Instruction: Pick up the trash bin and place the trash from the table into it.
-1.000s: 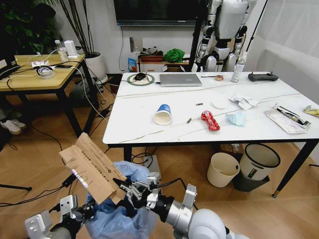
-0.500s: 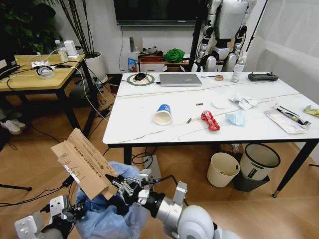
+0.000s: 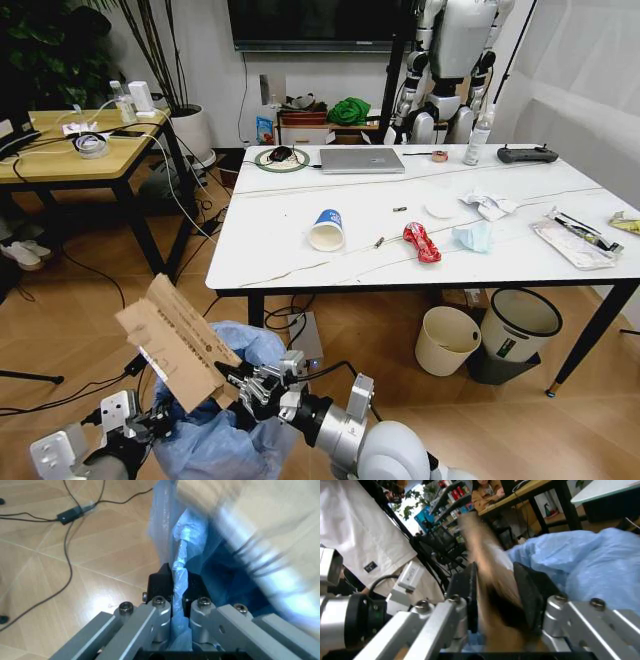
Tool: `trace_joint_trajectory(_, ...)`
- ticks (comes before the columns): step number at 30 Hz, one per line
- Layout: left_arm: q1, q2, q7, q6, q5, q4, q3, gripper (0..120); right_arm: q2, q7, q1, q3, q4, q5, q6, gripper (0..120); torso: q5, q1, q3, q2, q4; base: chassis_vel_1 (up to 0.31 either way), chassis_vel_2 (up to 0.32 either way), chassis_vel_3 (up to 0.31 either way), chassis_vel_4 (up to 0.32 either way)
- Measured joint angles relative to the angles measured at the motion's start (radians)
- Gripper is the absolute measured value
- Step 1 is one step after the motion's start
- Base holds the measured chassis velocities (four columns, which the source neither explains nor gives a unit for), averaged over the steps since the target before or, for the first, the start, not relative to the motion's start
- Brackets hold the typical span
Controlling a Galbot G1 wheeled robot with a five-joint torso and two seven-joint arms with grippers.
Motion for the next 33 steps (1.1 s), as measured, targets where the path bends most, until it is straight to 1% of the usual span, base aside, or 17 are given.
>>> trace_joint_trajectory(2,0.004,0.001,0.000,0.000,0.000,0.000,-0.007,0,-0.006,-0.002,-0.006,0.003,0.002,-0.003,0.001,34,-0.0001,0.000,0.000,0.000,0.0000,0.000,0.000,0.000,0.000)
trace_joint_trajectory(3,0.007,0.002,0.000,0.000,-0.001,0.000,-0.011,0,-0.009,-0.003,-0.009,0.006,0.005,-0.004,0.002,42,0.0000,0.000,0.000,0.000,0.0000,0.000,0.000,0.000,0.000)
trace_joint_trajectory(4,0.007,0.002,0.000,0.000,-0.001,0.000,-0.011,0,-0.009,-0.003,-0.009,0.006,0.005,-0.004,0.002,42,0.0000,0.000,0.000,0.000,0.0000,0.000,0.000,0.000,0.000)
trace_joint_trajectory(8,0.021,0.004,-0.002,0.002,-0.002,0.000,-0.029,0,-0.018,-0.005,-0.021,0.019,0.017,-0.010,0.005,58,0.0000,0.000,0.000,0.000,0.0000,0.000,0.000,0.000,0.000)
trace_joint_trajectory(10,0.025,0.004,-0.002,0.003,-0.002,0.000,-0.032,0,-0.018,-0.006,-0.025,0.025,0.022,-0.012,0.007,65,0.0000,0.000,0.000,0.000,0.0000,0.000,0.000,0.000,0.000)
trace_joint_trajectory(11,0.025,0.004,-0.002,0.003,-0.002,0.000,-0.032,0,-0.018,-0.006,-0.025,0.025,0.022,-0.012,0.007,65,0.0000,0.000,0.000,0.000,0.0000,0.000,0.000,0.000,0.000)
trace_joint_trajectory(14,0.027,0.001,0.000,0.003,-0.002,-0.001,-0.033,0,-0.008,-0.005,-0.026,0.054,0.045,-0.011,0.009,81,0.0002,0.000,0.000,0.000,0.0001,0.000,0.000,0.000,0.000)
trace_joint_trajectory(15,0.025,-0.001,0.005,0.003,-0.001,-0.001,-0.029,0,-0.008,-0.003,-0.025,0.068,0.052,-0.011,0.009,83,0.0000,0.000,0.000,0.000,0.0001,0.000,0.000,0.000,0.000)
trace_joint_trajectory(17,0.017,-0.008,0.028,0.000,0.005,-0.001,-0.011,0,-0.007,0.018,-0.021,0.116,0.067,-0.012,0.008,93,0.0000,0.000,0.000,0.000,0.0001,0.000,0.000,0.000,0.000)
trace_joint_trajectory(19,0.011,-0.011,0.038,-0.001,0.007,-0.001,-0.001,0,-0.003,0.034,-0.017,0.139,0.073,-0.010,0.007,94,0.0001,0.000,0.000,0.000,0.0001,0.000,0.000,0.000,0.000)
trace_joint_trajectory(20,-0.006,-0.018,0.059,-0.003,0.018,0.002,0.025,0,0.008,0.085,-0.003,0.194,0.082,-0.009,0.002,98,0.0001,0.000,0.000,0.000,0.0000,0.000,0.000,0.000,0.000)
trace_joint_trajectory(23,-0.034,-0.029,0.072,-0.003,0.047,0.028,0.064,0,0.014,0.202,0.009,0.292,0.082,-0.033,-0.031,100,-0.0001,0.000,0.000,0.000,0.0002,0.000,0.000,0.000,0.000)
trace_joint_trajectory(25,-0.038,-0.030,0.075,-0.003,0.051,0.031,0.069,0,0.012,0.219,0.009,0.305,0.081,-0.039,-0.034,100,-0.0001,0.000,0.000,0.000,0.0001,0.000,0.000,0.000,0.000)
trace_joint_trajectory(26,-0.054,-0.031,0.078,-0.003,0.059,0.047,0.085,0,0.000,0.264,0.010,0.338,0.075,-0.062,-0.043,100,0.0003,0.000,0.000,0.000,0.0001,0.000,0.000,0.000,0.000)
trace_joint_trajectory(28,-0.083,-0.025,0.082,-0.003,0.061,0.074,0.106,0,-0.024,0.290,0.021,0.366,0.051,-0.094,-0.047,100,-0.0001,0.000,0.000,0.000,-0.0002,0.000,0.000,0.000,0.000)
trace_joint_trajectory(31,-0.098,-0.020,0.084,-0.004,0.062,0.091,0.114,0,-0.041,0.308,0.047,0.377,0.022,-0.123,-0.062,100,-0.0001,0.000,0.000,0.000,-0.0003,0.000,0.000,0.000,0.000)
trace_joint_trajectory(33,-0.105,-0.017,0.092,-0.007,0.063,0.098,0.116,0,-0.046,0.366,0.089,0.376,-0.006,-0.153,-0.116,100,0.0000,0.000,0.000,0.000,-0.0002,0.000,0.000,0.000,0.000)
